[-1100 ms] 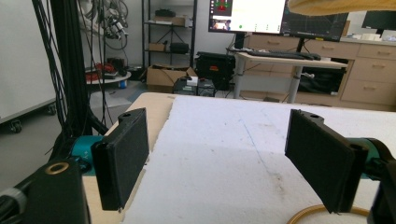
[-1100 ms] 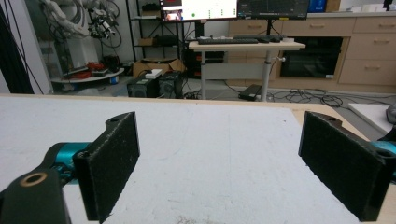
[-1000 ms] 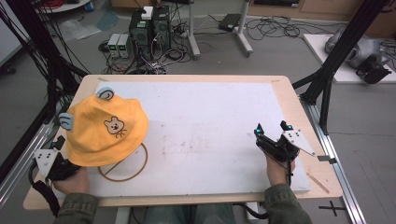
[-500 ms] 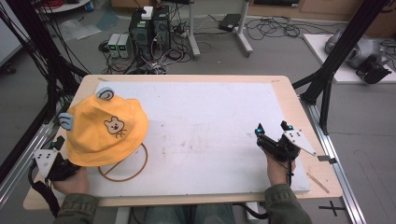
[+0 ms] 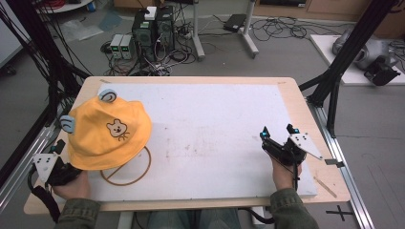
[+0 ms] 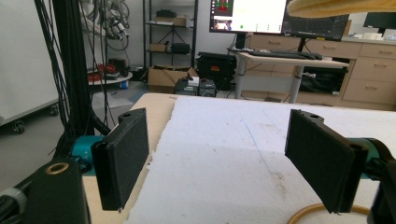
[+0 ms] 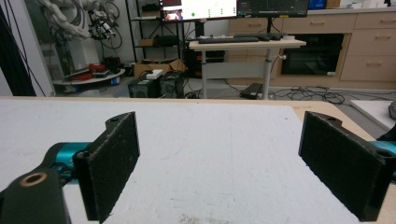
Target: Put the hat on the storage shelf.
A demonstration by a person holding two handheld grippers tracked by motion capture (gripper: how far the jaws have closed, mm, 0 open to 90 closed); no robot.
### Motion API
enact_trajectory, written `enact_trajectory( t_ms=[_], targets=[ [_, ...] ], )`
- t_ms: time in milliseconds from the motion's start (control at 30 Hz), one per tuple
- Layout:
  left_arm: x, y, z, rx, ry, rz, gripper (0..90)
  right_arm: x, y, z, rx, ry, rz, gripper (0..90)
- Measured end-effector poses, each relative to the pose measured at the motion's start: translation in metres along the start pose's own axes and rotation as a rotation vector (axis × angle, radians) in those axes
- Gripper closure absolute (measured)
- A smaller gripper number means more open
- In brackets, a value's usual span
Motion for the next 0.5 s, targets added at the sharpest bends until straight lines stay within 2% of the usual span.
enact_trajectory(
  t_ms=[500],
  targets=[
    [-0.0018, -0.0005, -0.0002, -0.001, -0.007, -0.002, 22.0, 0.0003, 0.0006, -0.0014, 0.003, -0.001, 0.002, 12.1]
  ],
)
Point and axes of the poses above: each handheld gripper's, and its own axes: z roughly forward along the jaws, x roughly out of its underside, y roughly to its left, the point moved 8 cm from there along z, roughly forward along the jaws, and after that the axes turned 9 degrees about z, right-handed, at the moved point
